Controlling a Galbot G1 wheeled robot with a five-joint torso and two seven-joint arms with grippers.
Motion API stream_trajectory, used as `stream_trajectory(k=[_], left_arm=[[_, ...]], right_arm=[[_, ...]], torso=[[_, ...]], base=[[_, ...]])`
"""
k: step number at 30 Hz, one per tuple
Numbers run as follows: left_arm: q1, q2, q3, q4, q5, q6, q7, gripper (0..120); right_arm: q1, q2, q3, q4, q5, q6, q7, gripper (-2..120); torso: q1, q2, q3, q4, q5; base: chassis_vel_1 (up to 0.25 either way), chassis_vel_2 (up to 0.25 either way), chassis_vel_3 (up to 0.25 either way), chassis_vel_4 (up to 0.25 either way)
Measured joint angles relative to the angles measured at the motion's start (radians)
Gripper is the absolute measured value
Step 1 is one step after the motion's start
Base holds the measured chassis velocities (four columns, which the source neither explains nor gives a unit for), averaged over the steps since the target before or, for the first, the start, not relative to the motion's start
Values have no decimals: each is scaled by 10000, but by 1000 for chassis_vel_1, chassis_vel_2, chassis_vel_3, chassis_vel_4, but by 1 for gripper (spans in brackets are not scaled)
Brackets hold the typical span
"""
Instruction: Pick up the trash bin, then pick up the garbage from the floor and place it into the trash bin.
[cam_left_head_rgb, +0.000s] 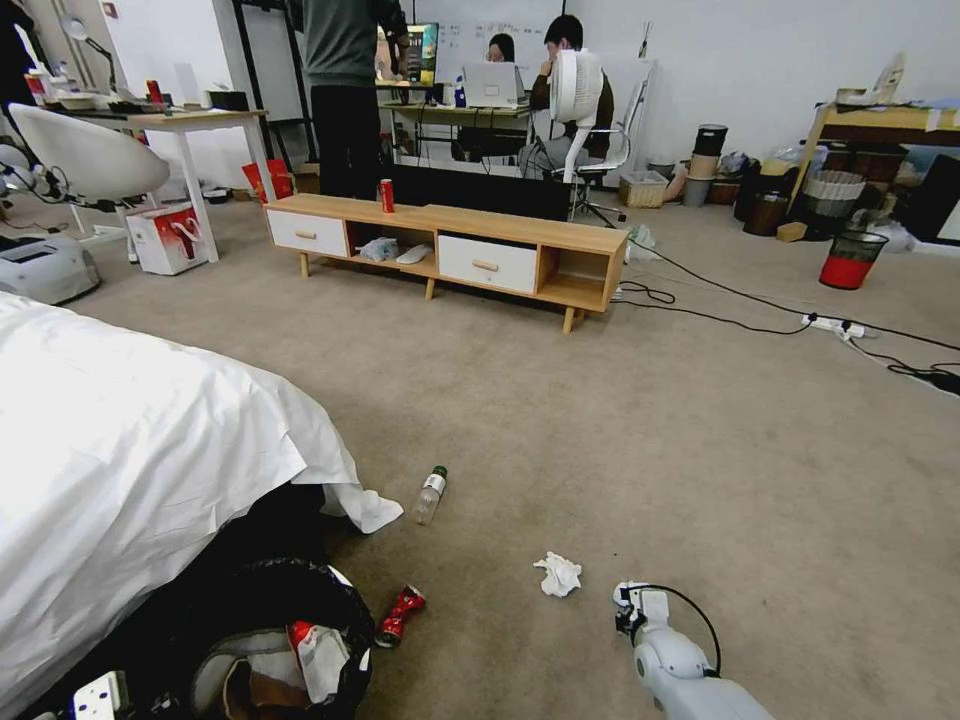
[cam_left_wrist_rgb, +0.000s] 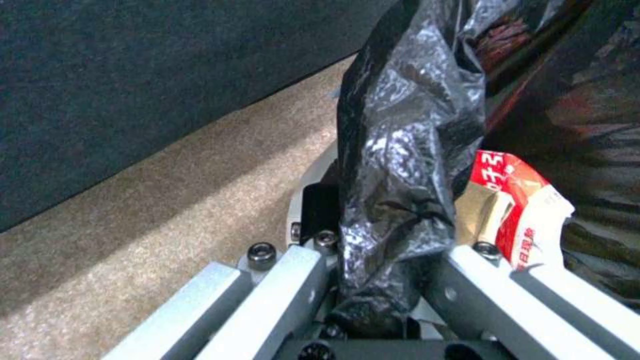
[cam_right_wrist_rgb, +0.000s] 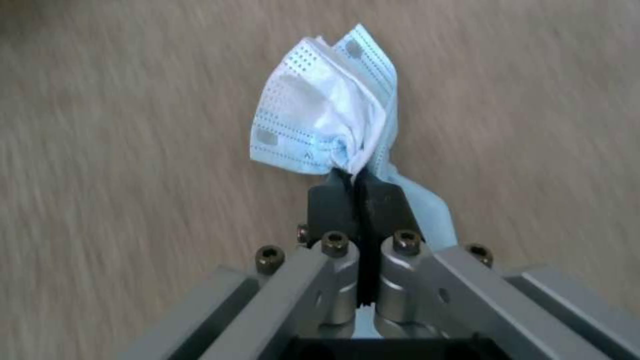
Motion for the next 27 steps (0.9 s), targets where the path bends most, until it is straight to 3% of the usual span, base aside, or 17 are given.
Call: stream_trajectory(k=[4, 7, 8, 14, 19, 24, 27], left_arm=[[-57, -12, 41, -5, 3, 14, -8, 0], [-127, -27, 89, -6, 5, 34, -16, 0], [-155, -29, 110, -4, 10, 41, -20, 0], [-227, 1, 184, 18, 11, 63, -35, 0], [-299, 79, 220, 8, -96, 116, -65, 0], [-438, 259, 309, -95, -329, 238, -166, 0], [-474, 294, 350, -137, -401, 275, -196, 0]], right_arm=[[-271, -563, -14, 1035, 543, -316, 235, 0], [-533, -1224, -9, 2230, 960, -492, 466, 0], [-624, -1447, -17, 2699, 1166, -564, 581, 0], [-873, -2063, -14, 4066, 1671, -634, 826, 0], [-1029, -2472, -4, 5168, 1893, -351, 868, 0], [-749, -3155, -48, 7678, 2532, 265, 814, 0], [-569, -3310, -99, 8228, 2810, 315, 817, 0]], torso=[[0, -1, 2, 0, 8], [0, 0, -2, 7, -10], [0, 1, -2, 9, 4], [-4, 4, -5, 13, -1], [-6, 6, -5, 12, -1], [-6, 8, -6, 14, -8], [-7, 9, -6, 16, -10]], base=[[0, 0, 0, 0], [0, 0, 0, 0], [0, 0, 0, 0], [0, 0, 0, 0], [0, 0, 0, 0], [0, 0, 0, 0], [0, 0, 0, 0]])
